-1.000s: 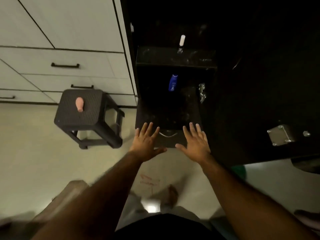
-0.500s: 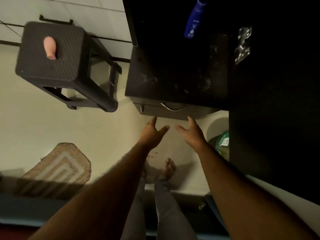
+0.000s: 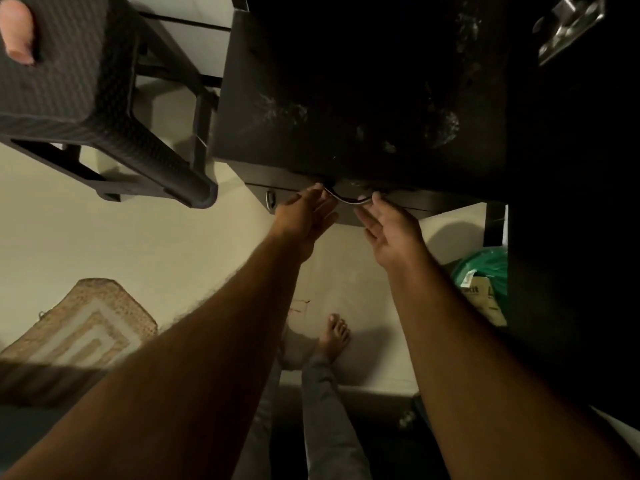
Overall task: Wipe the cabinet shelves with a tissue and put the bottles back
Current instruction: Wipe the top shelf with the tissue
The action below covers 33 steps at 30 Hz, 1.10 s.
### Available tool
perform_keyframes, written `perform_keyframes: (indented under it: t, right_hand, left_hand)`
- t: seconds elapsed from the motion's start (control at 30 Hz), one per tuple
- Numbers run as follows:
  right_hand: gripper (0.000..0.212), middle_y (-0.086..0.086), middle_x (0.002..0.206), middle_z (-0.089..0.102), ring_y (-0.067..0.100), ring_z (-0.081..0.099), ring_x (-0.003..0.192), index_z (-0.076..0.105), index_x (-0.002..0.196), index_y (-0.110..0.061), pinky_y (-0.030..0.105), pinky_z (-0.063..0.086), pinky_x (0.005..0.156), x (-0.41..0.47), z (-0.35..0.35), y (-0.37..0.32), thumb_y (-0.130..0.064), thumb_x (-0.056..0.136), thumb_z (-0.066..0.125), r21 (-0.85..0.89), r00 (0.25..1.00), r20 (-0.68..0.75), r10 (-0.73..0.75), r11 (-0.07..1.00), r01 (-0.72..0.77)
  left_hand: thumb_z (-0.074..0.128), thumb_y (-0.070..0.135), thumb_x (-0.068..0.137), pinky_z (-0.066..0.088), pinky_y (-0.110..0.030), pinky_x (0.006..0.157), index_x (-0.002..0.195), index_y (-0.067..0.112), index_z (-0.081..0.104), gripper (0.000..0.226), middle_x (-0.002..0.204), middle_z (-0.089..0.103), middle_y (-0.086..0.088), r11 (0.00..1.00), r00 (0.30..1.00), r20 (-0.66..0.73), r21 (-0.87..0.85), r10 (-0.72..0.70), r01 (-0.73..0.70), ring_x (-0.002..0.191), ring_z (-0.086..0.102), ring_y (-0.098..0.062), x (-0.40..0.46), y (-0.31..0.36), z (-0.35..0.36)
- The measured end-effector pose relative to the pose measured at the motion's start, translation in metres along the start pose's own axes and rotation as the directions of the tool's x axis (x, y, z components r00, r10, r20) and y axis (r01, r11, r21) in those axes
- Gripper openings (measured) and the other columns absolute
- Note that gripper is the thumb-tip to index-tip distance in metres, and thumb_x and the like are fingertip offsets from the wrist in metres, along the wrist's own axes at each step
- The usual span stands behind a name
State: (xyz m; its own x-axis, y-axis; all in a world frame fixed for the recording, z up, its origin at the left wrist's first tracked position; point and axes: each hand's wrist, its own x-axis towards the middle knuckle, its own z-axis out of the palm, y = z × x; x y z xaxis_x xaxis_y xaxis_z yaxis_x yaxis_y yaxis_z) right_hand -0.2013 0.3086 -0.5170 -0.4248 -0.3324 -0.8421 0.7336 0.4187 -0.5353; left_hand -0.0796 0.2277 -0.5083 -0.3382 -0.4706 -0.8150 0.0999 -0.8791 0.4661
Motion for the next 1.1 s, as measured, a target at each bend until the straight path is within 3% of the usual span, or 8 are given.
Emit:
perform_keyframes:
  t: [0.2,0.3,0.4,0.5,0.57,0.67,0.8,1.1]
  right_hand:
    - [0.007,-0.006,0.083,0.076,0.01,0.073,0.083,0.064,0.1,-0.02,0.033,0.053,0.083,-0.018,-0.006,0.011,-0.018,0.094,0.063,-0.045,1.0,-0.019,0.0,0.999,0.0]
    - [0.008,-0.002,0.095,0.075,0.012,0.072,0.086,0.065,0.102,-0.02,0.028,0.054,0.075,-0.038,-0.016,0.018,-0.02,0.096,0.06,-0.193,1.0,-0.017,-0.026,0.981,0.022]
    - [0.02,0.003,0.095,0.073,0.014,0.069,0.085,0.068,0.107,-0.009,0.015,0.048,0.065,-0.072,-0.027,0.025,-0.024,0.095,0.061,-0.531,0.953,-0.058,-0.298,0.818,0.223]
    - [0.024,0.002,0.095,0.069,0.012,0.06,0.086,0.068,0.1,-0.015,0.015,0.039,0.065,-0.109,-0.034,0.023,-0.035,0.094,0.058,-0.831,0.634,0.141,-0.76,0.257,0.493]
    - [0.033,0.003,0.103,0.065,0.018,0.057,0.098,0.068,0.103,-0.017,0.026,0.043,0.073,-0.122,-0.033,0.011,-0.045,0.093,0.051,-0.83,0.464,0.305,-0.832,0.007,0.558]
    - [0.052,0.008,0.135,0.055,0.028,0.042,0.13,0.06,0.128,-0.019,0.044,0.041,0.1,-0.112,-0.027,-0.006,-0.056,0.094,0.045,-0.873,0.616,0.421,-0.666,-0.111,0.476]
    - [0.073,0.008,0.163,0.012,0.028,-0.003,0.15,0.02,0.154,-0.027,0.05,0.001,0.119,-0.083,-0.035,-0.008,-0.068,0.094,0.017,-0.882,0.815,0.45,-0.365,-0.324,0.342]
    - [0.066,0.004,0.164,0.009,0.027,-0.005,0.15,0.017,0.154,-0.028,0.05,0.0,0.118,-0.103,-0.054,0.028,-0.061,0.098,0.015,-0.887,0.875,0.418,-0.245,-0.319,0.334]
  left_hand:
    - [0.054,0.023,0.099,0.055,-0.031,0.084,0.117,0.011,0.058,0.022,0.115,0.066,-0.008,0.994,0.999,-0.042,0.111,0.025,-0.021,0.114,0.063,-0.022,-0.022,-0.006,-0.006]
    - [0.055,0.032,0.098,0.054,-0.033,0.086,0.123,0.013,0.057,0.032,0.123,0.064,-0.007,0.895,0.991,-0.07,0.44,0.111,-0.069,0.111,0.062,-0.02,-0.051,-0.007,-0.008]
    - [0.051,0.046,0.097,0.049,-0.024,0.078,0.118,0.021,0.063,0.035,0.115,0.068,0.002,0.305,0.844,0.102,0.904,0.527,-0.3,0.093,0.061,-0.005,-0.09,-0.014,-0.015]
    - [0.046,0.051,0.097,0.046,-0.032,0.089,0.114,0.024,0.065,0.037,0.114,0.068,0.004,-0.226,0.585,0.456,0.877,0.67,-0.425,0.098,0.062,-0.011,-0.117,-0.006,-0.021]
    - [0.041,0.055,0.096,0.032,-0.042,0.109,0.127,0.025,0.059,0.047,0.129,0.062,0.002,-0.41,0.548,0.585,0.811,0.598,-0.418,0.125,0.052,-0.019,-0.117,0.004,-0.021]
    - [0.03,0.064,0.095,0.011,-0.047,0.118,0.148,0.028,0.035,0.064,0.153,0.039,-0.002,-0.514,0.722,0.592,0.77,0.357,-0.378,0.145,0.028,-0.023,-0.1,0.016,-0.017]
    - [0.011,0.077,0.087,-0.004,-0.054,0.118,0.155,0.029,0.002,0.084,0.164,-0.001,-0.008,-0.617,0.875,0.454,0.74,0.167,-0.267,0.15,-0.004,-0.028,-0.077,0.014,-0.029]
    - [-0.008,0.079,0.077,-0.003,-0.054,0.12,0.155,0.028,0.003,0.094,0.164,-0.002,-0.007,-0.605,0.91,0.392,0.759,0.133,-0.238,0.151,-0.004,-0.027,-0.106,-0.016,-0.051]
